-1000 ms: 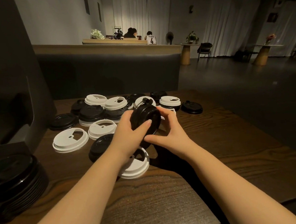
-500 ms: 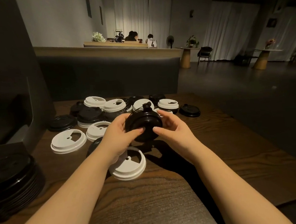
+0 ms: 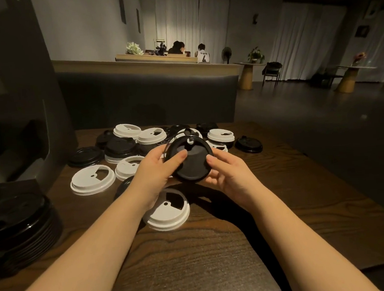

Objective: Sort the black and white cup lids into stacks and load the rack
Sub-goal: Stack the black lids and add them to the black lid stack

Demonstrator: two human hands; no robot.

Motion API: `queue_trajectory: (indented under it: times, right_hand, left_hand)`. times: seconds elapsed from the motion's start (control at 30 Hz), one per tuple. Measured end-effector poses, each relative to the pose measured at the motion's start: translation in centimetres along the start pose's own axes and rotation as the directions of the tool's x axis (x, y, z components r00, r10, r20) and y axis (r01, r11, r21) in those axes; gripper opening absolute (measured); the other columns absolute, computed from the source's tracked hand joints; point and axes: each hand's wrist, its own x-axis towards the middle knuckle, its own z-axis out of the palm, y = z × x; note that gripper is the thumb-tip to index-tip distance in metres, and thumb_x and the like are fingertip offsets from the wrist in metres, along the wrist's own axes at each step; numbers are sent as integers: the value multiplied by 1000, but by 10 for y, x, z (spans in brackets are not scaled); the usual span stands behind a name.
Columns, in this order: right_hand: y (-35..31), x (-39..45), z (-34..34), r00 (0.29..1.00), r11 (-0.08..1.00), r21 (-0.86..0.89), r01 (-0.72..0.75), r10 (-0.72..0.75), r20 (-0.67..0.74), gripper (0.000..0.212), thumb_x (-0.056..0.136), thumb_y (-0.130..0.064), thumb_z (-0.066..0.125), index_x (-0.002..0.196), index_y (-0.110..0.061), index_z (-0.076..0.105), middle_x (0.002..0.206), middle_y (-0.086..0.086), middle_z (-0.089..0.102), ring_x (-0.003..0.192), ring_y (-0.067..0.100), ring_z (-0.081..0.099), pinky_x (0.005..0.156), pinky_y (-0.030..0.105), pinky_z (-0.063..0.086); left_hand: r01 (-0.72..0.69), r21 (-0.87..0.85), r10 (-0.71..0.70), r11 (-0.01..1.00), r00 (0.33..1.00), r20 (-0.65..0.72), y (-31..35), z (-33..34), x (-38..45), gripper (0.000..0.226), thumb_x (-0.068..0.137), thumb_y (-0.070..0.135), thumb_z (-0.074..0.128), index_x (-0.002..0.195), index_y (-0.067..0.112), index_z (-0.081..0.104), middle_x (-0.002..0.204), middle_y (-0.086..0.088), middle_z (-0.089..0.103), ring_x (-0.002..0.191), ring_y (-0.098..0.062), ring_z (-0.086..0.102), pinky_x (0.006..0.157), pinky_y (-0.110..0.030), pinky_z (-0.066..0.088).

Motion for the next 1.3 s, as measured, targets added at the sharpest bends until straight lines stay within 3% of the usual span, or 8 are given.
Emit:
queue_trajectory:
  times: [0.1, 0.27, 0.43, 0.77, 0.93, 1.07, 1.2, 1.3]
  right_hand:
    - [-3, 0, -1, 999, 999, -10, -37, 37, 8, 34, 94, -10, 51, 128, -6, 57, 122, 14, 65, 111, 30, 63, 86, 36, 56]
    - [-7, -8, 21, 997, 997, 34, -74, 73, 30, 35, 94, -13, 53, 128, -7, 56, 124, 16, 63, 112, 31, 62, 87, 38, 56]
    - [0, -12, 64, 998, 999, -41, -17, 15, -56, 23, 96, -3, 49, 111, -11, 63, 113, 12, 67, 103, 24, 65, 76, 30, 56]
    - [17, -13, 152, 997, 982, -174, -67, 60, -40, 25, 95, -12, 55, 119, -10, 58, 100, 7, 68, 88, 16, 67, 67, 25, 54]
    - [33, -10, 199, 977, 980, -21, -199, 200, 72, 12, 94, -19, 57, 97, -8, 60, 71, 3, 55, 63, 14, 52, 57, 22, 42]
    - [46, -6, 225, 975, 976, 56, -211, 206, 86, 25, 94, -14, 58, 119, -13, 55, 98, 8, 68, 75, 17, 69, 64, 31, 58]
    - [43, 9, 242, 989, 988, 62, -144, 142, 32, 17, 92, -11, 53, 93, -15, 70, 81, -1, 70, 71, 11, 65, 60, 26, 54]
    - [43, 24, 252, 996, 987, -142, -79, 82, 16, 23, 85, -16, 60, 101, -4, 70, 87, 8, 70, 85, 21, 63, 84, 38, 51]
  left_hand:
    - [47, -8, -47, 999, 999, -25, 7, 3, -5, 71, 70, 50, 71, 131, 16, 56, 116, -7, 69, 105, -23, 67, 89, -45, 54]
    - [61, 39, -58, 997, 996, -62, 27, -4, -14, 35, 84, 17, 69, 118, 12, 65, 103, -8, 73, 96, -23, 69, 84, -36, 55]
    - [68, 126, -42, 990, 980, -193, 42, -23, -40, 56, 82, 26, 73, 133, 14, 54, 118, -3, 64, 108, -19, 62, 98, -41, 50]
    - [74, 272, -12, 959, 975, -222, 59, -92, -105, 17, 86, 25, 69, 102, 18, 73, 95, -2, 75, 93, -19, 70, 84, -38, 57]
    - [31, 219, 77, 975, 880, -468, 73, -146, -116, 67, 59, 56, 76, 114, 20, 66, 109, -4, 70, 100, -22, 68, 86, -44, 56]
    - [41, 184, 74, 982, 816, -574, 73, -177, -121, 95, 40, 66, 76, 120, 18, 59, 116, -6, 65, 103, -26, 65, 83, -44, 56]
    - [107, 216, 10, 971, 877, -480, 81, -181, -130, 49, 71, 45, 78, 89, 3, 59, 82, -5, 65, 80, -18, 66, 57, -28, 54]
    - [169, 131, -95, 977, 890, -445, 90, -185, -130, 35, 85, 47, 65, 83, 13, 61, 78, 1, 65, 78, -15, 63, 66, -30, 52]
